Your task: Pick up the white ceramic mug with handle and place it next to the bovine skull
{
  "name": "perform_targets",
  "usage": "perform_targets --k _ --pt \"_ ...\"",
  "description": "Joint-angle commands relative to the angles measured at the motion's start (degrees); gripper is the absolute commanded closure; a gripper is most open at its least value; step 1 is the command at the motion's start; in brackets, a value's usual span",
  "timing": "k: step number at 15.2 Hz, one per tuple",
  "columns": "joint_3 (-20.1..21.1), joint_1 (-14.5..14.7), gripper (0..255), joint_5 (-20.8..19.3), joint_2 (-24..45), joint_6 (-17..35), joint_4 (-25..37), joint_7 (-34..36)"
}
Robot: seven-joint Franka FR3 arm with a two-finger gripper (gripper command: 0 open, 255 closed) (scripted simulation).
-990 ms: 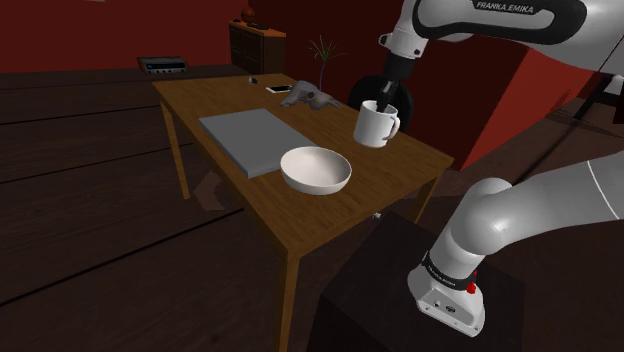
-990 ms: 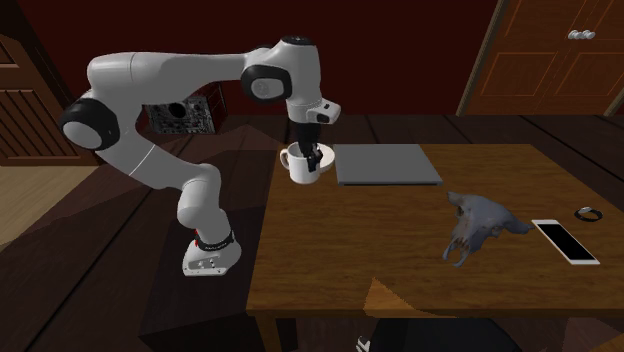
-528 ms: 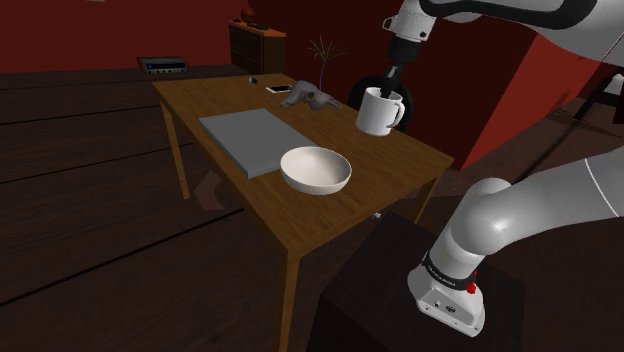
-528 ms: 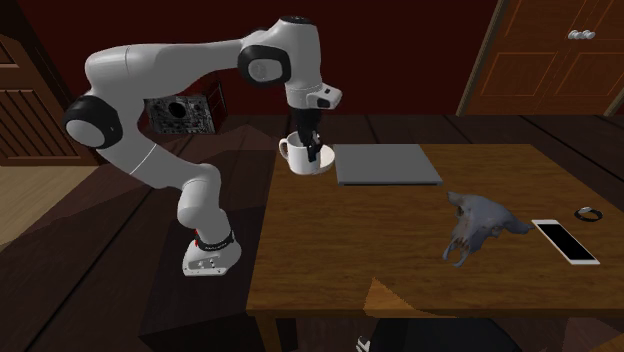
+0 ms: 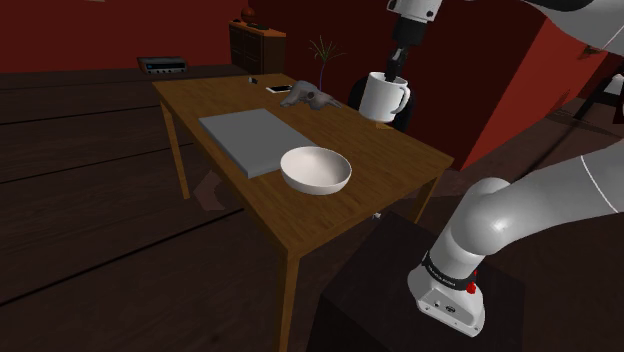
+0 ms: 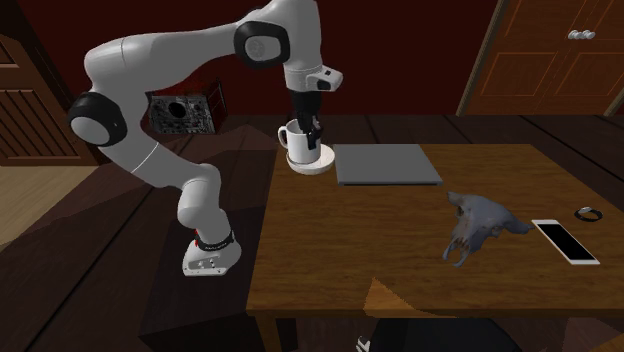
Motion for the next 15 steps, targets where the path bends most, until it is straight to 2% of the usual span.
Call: perform_targets --k 1,8,15 --pt "-0.9 0.0 255 -0.2 2.1 0.1 2.0 -0.9" --pt "-6.7 -0.3 255 0.2 15.9 2.1 13.7 -7.5" --pt "-12.3 -1.8 255 4.2 32.1 0.8 30.2 -14.8"
